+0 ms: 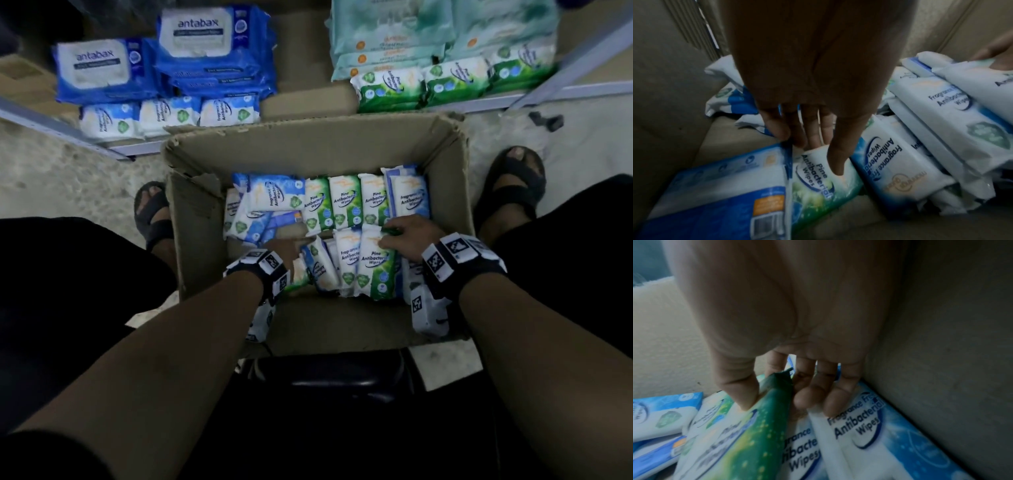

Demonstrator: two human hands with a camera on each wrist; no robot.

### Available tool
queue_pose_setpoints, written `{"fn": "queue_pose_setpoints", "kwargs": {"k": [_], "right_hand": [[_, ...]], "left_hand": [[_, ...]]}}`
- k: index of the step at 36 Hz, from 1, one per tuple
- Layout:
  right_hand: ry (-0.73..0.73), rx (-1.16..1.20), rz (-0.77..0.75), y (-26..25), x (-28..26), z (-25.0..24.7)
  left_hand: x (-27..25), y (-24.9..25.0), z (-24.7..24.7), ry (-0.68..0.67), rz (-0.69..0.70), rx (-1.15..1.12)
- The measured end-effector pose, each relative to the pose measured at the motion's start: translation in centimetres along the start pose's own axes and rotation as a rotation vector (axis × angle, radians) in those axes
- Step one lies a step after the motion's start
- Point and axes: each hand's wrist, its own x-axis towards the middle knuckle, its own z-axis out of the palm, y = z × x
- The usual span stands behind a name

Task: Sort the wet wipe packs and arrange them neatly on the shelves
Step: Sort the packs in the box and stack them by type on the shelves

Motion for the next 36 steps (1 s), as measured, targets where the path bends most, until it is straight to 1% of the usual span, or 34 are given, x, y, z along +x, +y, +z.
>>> {"fn": "queue_pose_setpoints", "kwargs": {"k": [5, 7, 9, 11, 12, 14, 16, 20, 23, 26, 30, 33, 36], "right_hand": [[0.013, -0.013, -0.003, -0.1, 0.1, 0.1], [0.019, -0.03, -0.003, -0.1, 0.2, 0.2], [0.018, -0.063, -0.008, -0.1, 0.3, 0.2], [0.017, -0.105, -0.017, -0.2, 0.5, 0.1], [0.016, -0.125, -0.019, -0.4, 0.5, 0.1], [0.007, -0.172, -0.012, -0.5, 0.5, 0.1], [-0.005, -0.21, -0.008, -0.7, 0.3, 0.0], [-0.012, -0.221, -0.005, -0.9, -0.4, -0.2], [0.005, -0.149, -0.009, -1.2, -1.2, -0.5], [0.053, -0.02, -0.048, -1.7, -2.2, -1.3], [0.113, 0.312, -0.129, -2.7, -4.2, -2.4], [0.138, 0.581, -0.212, -3.4, -5.8, -2.4], [0.181, 0.647, -0.302, -3.8, -6.9, -2.2]], "left_hand": [[0.9, -0.5, 0.6, -0.042, -0.001, 0.069], [1.2, -0.7, 1.1, -0.06, 0.017, 0.134], [1.2, -1.0, 1.5, -0.042, 0.03, 0.169], [1.5, -1.3, 1.5, -0.085, 0.044, 0.188], [1.9, -1.7, 1.6, -0.082, 0.051, 0.199], [1.9, -2.4, 1.5, -0.04, 0.039, 0.169], [1.7, -3.1, 1.6, 0.033, 0.015, 0.109], [-2.7, -1.8, -1.2, 0.188, 0.04, -0.038], [-5.3, -0.4, -3.5, 0.303, 0.045, -0.103], [-7.0, 1.0, -4.8, 0.413, 0.052, -0.213], [-9.4, 2.7, -5.7, 0.551, 0.074, -0.47], [-10.7, 3.6, -5.7, 0.592, 0.099, -0.645], [-12.0, 4.5, -5.6, 0.585, 0.153, -0.754]]}}
